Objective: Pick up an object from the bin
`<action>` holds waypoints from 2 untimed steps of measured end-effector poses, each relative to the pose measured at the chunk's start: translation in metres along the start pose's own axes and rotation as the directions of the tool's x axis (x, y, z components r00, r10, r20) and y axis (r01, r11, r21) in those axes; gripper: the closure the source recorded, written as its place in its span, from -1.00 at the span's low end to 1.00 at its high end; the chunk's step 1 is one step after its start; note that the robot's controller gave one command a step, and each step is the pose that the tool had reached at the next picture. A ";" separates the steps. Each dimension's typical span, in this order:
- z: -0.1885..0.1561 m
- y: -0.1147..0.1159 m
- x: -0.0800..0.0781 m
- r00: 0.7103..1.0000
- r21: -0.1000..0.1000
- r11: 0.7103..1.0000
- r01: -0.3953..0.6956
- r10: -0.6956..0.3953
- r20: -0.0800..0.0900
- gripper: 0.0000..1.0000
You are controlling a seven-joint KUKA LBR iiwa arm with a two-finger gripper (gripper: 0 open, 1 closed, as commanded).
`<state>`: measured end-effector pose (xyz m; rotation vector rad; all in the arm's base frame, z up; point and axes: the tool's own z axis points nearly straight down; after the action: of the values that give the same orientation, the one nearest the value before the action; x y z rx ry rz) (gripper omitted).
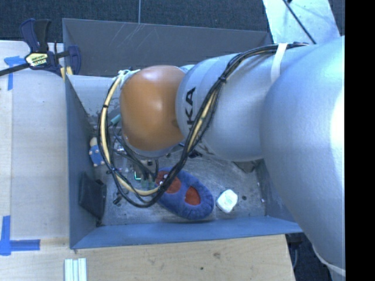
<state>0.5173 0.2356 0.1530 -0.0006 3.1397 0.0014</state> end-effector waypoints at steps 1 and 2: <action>0.084 -0.125 -0.028 0.782 0.000 0.782 0.624 -0.624 -0.004 -1.00; 0.053 -0.170 0.017 0.619 -0.001 0.619 0.785 -0.785 -0.002 -1.00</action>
Offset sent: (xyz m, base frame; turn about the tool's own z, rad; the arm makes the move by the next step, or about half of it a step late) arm 0.0271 -0.1218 -0.0830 -0.6790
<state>0.5009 0.0652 0.0999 -1.3711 2.8272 0.0006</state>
